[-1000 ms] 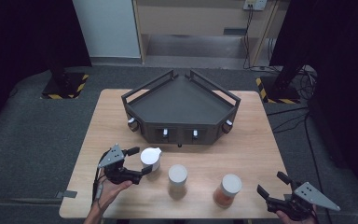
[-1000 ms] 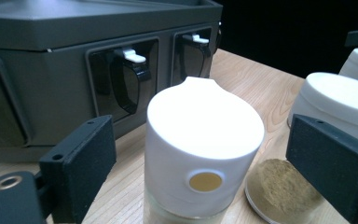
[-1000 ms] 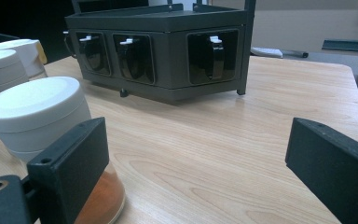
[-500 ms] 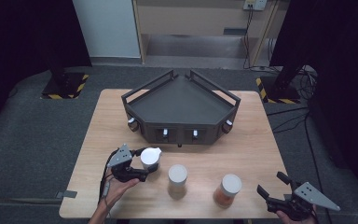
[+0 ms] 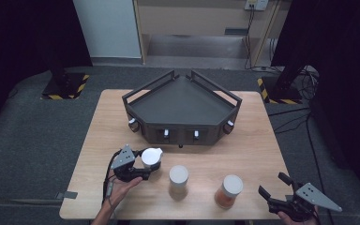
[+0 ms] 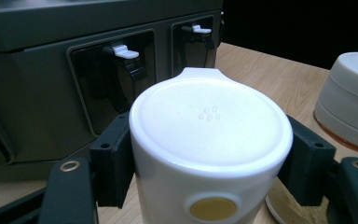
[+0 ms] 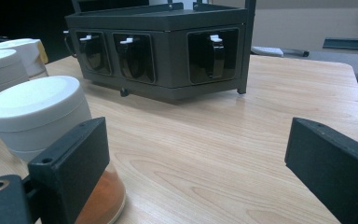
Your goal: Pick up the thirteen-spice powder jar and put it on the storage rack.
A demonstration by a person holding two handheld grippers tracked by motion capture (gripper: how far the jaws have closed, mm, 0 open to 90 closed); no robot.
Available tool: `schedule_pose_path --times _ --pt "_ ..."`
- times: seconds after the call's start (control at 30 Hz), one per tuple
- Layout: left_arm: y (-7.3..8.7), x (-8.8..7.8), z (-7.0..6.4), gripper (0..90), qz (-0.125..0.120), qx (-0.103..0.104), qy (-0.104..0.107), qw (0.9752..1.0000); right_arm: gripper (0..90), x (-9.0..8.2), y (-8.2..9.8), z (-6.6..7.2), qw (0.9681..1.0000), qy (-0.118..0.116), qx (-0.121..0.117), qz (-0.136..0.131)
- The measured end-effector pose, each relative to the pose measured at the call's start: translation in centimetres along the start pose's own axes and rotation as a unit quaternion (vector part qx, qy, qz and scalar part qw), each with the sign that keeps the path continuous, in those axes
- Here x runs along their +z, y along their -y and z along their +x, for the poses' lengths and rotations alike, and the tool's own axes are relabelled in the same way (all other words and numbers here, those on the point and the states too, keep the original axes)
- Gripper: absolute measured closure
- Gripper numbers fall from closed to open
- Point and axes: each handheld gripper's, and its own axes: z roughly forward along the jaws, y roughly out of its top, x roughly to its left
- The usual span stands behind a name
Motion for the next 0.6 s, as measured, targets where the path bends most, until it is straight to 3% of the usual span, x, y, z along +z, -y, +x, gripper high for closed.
schedule_pose_path --times 0.2,0.6 --pt "-0.8 -0.6 0.2 29.4 -0.01 -0.005 0.003 0.9999 6.3 0.0 0.0 0.0 1.0 0.0 0.0 0.0" --pt "-4.4 -1.6 1.3 29.4 -0.017 -0.003 0.007 0.9998 6.4 0.0 0.0 0.0 1.0 -0.001 0.001 0.0"
